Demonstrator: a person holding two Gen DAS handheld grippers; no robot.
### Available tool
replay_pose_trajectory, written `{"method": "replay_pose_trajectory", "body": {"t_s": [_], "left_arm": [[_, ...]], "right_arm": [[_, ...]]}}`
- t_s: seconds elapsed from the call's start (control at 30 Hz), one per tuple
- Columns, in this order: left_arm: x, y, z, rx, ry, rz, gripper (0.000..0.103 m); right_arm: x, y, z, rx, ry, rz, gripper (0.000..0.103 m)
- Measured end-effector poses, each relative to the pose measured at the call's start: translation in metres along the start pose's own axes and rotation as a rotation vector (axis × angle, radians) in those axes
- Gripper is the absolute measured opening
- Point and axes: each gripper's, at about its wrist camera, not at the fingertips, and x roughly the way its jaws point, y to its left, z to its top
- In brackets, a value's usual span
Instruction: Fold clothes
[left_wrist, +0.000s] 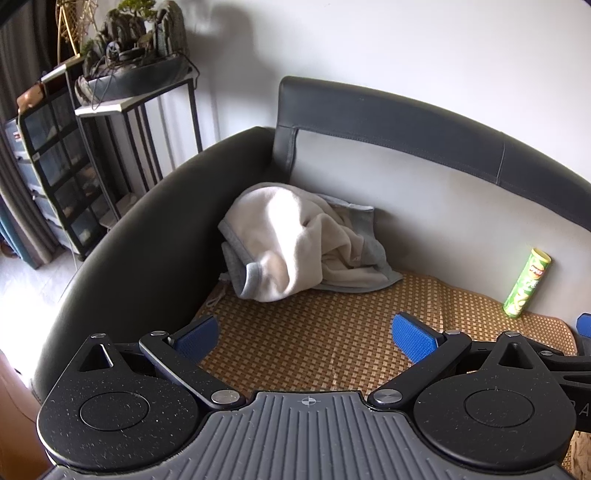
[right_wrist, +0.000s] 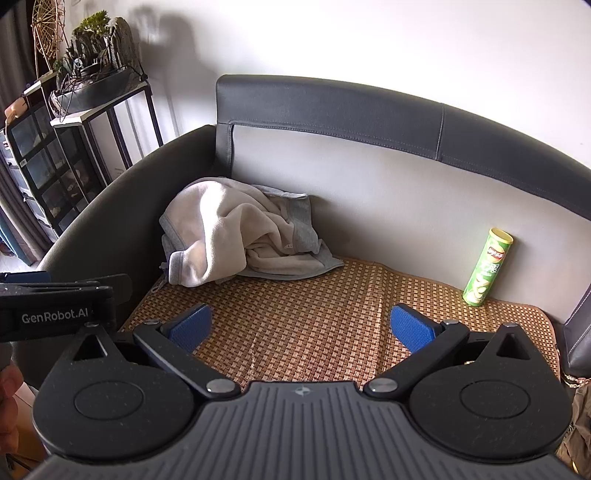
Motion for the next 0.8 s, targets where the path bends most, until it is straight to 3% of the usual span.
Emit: {"method": "replay_pose_trajectory", "body": {"t_s": [0.3, 0.8], "left_arm": [[0.006, 0.005, -0.015, 0.015, -0.010, 0.002, 0.103], [-0.001, 0.003, -0.005, -0.005, -0.003, 0.000, 0.103]], "right_arm": [[0.002, 0.001, -0.002, 0.002, -0.011, -0.006, 0.103], [0.003, 0.000, -0.002, 0.002, -0.006, 0.000, 0.103]]}}
